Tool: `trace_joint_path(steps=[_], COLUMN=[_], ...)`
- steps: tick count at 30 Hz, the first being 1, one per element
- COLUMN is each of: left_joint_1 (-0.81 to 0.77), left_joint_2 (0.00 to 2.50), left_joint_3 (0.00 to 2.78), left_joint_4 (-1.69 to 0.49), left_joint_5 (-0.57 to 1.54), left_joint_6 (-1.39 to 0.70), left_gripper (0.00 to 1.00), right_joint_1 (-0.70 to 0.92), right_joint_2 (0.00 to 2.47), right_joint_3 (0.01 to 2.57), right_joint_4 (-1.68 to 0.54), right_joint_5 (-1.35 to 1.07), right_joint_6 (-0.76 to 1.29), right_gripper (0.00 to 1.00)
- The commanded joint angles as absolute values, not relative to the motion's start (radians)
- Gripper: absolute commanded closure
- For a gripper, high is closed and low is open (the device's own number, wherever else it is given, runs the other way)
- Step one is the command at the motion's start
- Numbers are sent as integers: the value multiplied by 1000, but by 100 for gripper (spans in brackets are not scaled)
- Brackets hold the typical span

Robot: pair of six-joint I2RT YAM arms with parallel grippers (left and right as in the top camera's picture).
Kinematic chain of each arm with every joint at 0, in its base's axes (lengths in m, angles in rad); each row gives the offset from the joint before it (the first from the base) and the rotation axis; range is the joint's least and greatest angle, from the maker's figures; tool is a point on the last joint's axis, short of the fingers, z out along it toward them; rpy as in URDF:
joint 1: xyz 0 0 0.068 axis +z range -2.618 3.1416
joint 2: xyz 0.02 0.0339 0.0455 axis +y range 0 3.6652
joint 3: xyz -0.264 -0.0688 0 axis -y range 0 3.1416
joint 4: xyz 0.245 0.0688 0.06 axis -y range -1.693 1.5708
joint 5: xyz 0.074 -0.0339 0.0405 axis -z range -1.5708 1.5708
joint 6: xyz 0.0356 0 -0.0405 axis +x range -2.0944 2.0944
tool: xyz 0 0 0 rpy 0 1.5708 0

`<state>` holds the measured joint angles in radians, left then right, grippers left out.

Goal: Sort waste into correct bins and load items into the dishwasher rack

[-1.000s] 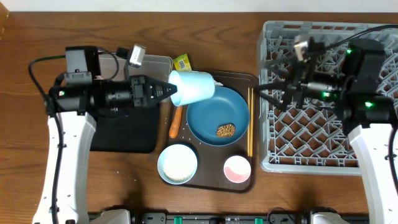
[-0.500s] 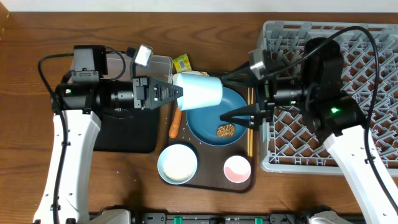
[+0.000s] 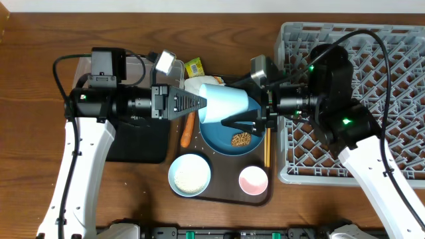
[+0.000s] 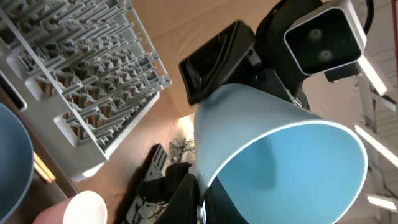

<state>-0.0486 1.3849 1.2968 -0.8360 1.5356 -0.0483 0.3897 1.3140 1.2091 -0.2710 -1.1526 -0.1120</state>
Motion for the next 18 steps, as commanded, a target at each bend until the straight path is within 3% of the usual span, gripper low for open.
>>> trace_joint_path(steps=[1, 3, 7, 9, 13, 18], left_joint_1=[-51, -51, -47, -37, 1, 51], left_joint_2=[1380, 1380, 1380, 1380, 1380, 1380], left_joint_3=[1312, 1312, 1312, 1312, 1312, 1312], left_joint_4=[-817, -794, -725, -697, -689, -690], left_joint_5=[1560, 1559, 1559, 1560, 1559, 1559], left_joint_6=[-39, -56, -124, -152, -159, -159], left_gripper=[94, 89, 25, 9, 0, 2], right_joint_1=[393, 387, 354, 321, 216, 38], right_joint_2=[1319, 1319, 1319, 1315, 1297, 1256], right_joint_3=[1222, 1222, 1222, 1222, 1223, 1223], right_joint_4=[-274, -278, -331, -387, -515, -654], right_joint_5=[-1133, -1131, -1069, -1003, -904, -749], right_joint_6=[-99, -89, -80, -79, -78, -19], right_gripper=[38, 45, 47, 52, 58, 57])
